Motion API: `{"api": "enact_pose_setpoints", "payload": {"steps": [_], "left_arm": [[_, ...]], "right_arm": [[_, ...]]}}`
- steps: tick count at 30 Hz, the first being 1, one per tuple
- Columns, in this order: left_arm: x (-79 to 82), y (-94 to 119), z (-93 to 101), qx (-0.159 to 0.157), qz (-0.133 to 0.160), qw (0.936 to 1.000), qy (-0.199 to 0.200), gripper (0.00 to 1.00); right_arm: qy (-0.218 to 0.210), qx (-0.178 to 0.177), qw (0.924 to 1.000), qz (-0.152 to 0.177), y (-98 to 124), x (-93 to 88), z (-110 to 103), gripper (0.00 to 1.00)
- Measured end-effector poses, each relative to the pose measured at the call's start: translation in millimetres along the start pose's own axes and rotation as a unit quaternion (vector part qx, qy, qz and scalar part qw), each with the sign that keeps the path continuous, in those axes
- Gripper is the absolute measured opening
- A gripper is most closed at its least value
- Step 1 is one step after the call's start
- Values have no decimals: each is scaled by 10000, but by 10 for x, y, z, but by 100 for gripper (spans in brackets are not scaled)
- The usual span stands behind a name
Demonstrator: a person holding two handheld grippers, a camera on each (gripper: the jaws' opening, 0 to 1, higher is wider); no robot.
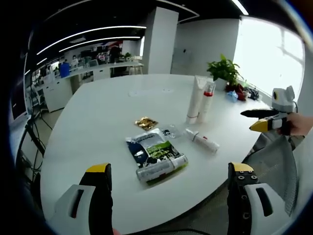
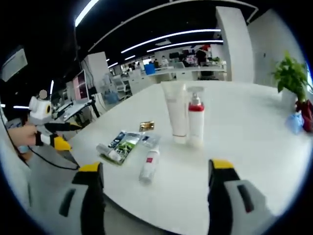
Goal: Arrange the skincare products in the storage area until every visible bottle or jar stands upright without overlapping.
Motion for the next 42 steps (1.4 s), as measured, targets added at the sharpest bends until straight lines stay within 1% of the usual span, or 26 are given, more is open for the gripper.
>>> {"api": "enact_pose_setpoints", "payload": {"steps": [5,7,11,12,16,21,26,29,34,42], "left_arm": [[-10,-24,-44,31,-5,10000,58,97],[-11,-35,-68,56,-9,9999,83,97],[-16,-60,-103,67,-34,9999,114,97],[-20,-65,-109,69,-43,9999,118,97],[-36,-91,-134,68,-101,9998,139,96],[-47,-117,-163,61,-144,9998,160,96],[-82,-142,-191,58,-199,9996,194,96],[-99,-152,-200,57,-215,9995,229,96],[-129,-168,-210,42,-256,9993,274,95],[-152,-191,-219,13,-301,9992,270,95]], "right_arm": [[70,49,9998,-192,-185,2,16,82],[134,123,9994,-298,-281,-2,6,78],[244,270,9983,-465,-470,-21,-41,74],[258,284,9981,-478,-486,-24,-46,72],[398,445,9956,-721,-659,-90,-99,68],[550,563,9919,-993,-801,-150,-142,61],[767,678,9851,-1381,-933,-231,-188,54],[798,711,9833,-1472,-998,-264,-208,51],[906,702,9790,-1686,-1114,-328,-213,45],[991,634,9735,-1961,-1302,-406,-205,33]]}}
Point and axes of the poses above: the point that each gripper's makers call its tool centre point, and the gripper's own axes: y roughly backward along the fingers, z roughly to its right, x roughly out of its top, the point moved 10 cm from there along y, roughly backward along the fingers, and after that the axes turned 11 degrees about z, right-handed, at the moved point
